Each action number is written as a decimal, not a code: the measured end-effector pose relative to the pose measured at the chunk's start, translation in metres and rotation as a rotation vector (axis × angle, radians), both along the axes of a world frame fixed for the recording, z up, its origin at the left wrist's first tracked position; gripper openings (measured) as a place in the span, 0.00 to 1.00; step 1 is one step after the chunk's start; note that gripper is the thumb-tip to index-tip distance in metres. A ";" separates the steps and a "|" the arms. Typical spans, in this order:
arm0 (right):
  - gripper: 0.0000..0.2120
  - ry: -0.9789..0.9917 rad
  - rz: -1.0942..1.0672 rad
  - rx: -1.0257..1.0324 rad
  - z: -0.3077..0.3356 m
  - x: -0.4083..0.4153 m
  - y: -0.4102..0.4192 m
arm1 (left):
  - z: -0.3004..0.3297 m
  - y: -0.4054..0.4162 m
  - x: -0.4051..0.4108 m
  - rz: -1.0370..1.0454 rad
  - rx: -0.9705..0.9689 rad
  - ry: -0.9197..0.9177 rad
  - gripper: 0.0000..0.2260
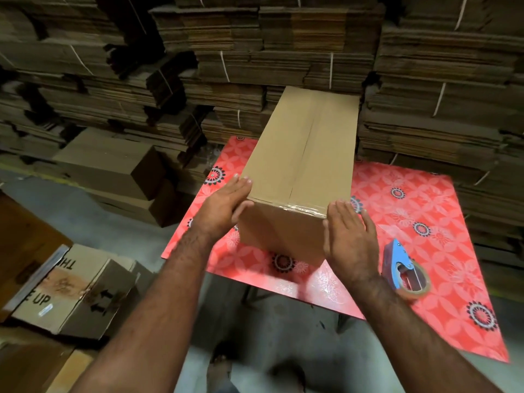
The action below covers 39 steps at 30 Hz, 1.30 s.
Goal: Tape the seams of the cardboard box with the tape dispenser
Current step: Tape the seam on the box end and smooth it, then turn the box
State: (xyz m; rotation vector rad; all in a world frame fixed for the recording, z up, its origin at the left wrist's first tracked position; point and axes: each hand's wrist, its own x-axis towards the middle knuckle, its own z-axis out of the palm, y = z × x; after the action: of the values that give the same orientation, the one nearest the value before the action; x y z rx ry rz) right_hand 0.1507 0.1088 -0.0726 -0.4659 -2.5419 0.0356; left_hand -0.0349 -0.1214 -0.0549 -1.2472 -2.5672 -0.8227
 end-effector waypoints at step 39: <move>0.25 0.128 0.005 -0.322 0.011 -0.137 -0.126 | -0.016 -0.032 -0.076 -0.305 0.325 -0.875 0.32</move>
State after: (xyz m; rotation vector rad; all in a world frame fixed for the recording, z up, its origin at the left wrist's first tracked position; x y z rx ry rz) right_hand 0.0135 -0.0177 -0.0613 -0.5613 -2.4178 0.4664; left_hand -0.1104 -0.1538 -0.0708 -1.3908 -2.6284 -2.1520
